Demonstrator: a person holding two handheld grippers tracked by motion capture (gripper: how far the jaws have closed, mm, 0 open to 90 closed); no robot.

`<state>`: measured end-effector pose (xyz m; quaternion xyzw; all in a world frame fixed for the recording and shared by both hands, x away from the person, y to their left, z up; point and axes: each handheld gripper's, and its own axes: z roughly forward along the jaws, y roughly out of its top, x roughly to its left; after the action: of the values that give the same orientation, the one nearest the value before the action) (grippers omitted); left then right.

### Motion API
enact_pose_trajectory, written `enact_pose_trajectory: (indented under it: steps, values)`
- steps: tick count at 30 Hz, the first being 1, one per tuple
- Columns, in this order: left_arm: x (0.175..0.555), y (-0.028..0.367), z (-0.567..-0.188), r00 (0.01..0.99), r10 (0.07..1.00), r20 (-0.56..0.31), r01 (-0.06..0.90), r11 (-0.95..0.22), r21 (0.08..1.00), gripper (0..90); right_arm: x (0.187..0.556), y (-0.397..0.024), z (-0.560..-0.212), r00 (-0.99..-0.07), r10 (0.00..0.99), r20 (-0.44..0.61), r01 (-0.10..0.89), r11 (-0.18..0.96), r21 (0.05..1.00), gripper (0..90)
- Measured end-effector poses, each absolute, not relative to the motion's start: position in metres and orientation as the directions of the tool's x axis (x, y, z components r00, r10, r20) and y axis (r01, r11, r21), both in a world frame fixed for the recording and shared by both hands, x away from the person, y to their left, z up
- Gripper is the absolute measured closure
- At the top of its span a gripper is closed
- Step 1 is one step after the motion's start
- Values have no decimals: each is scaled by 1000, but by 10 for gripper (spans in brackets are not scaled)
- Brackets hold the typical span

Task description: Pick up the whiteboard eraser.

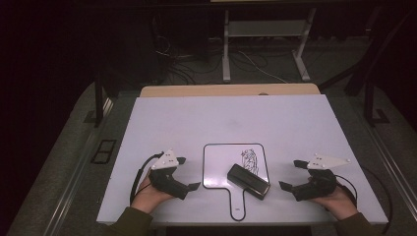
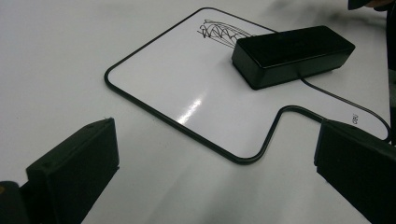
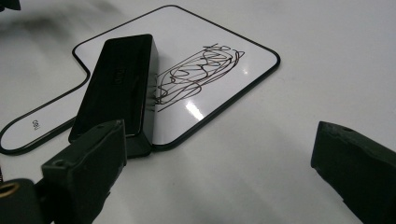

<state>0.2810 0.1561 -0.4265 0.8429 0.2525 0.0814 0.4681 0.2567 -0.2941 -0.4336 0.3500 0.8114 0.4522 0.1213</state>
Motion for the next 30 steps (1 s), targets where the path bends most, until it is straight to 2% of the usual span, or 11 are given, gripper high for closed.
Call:
enact_pose_trajectory:
  steps: [21, 30]
  values:
    - [278, 155, -429, 851, 519, -81, 353, -450, 820, 0, 260, -294, -426, -733, 658, 173, 466, 301, 832, 24]
    - [279, 155, -430, 857, 509, -83, 347, -450, 823, 0, 265, -288, -423, -743, 647, 174, 480, 333, 812, 24]
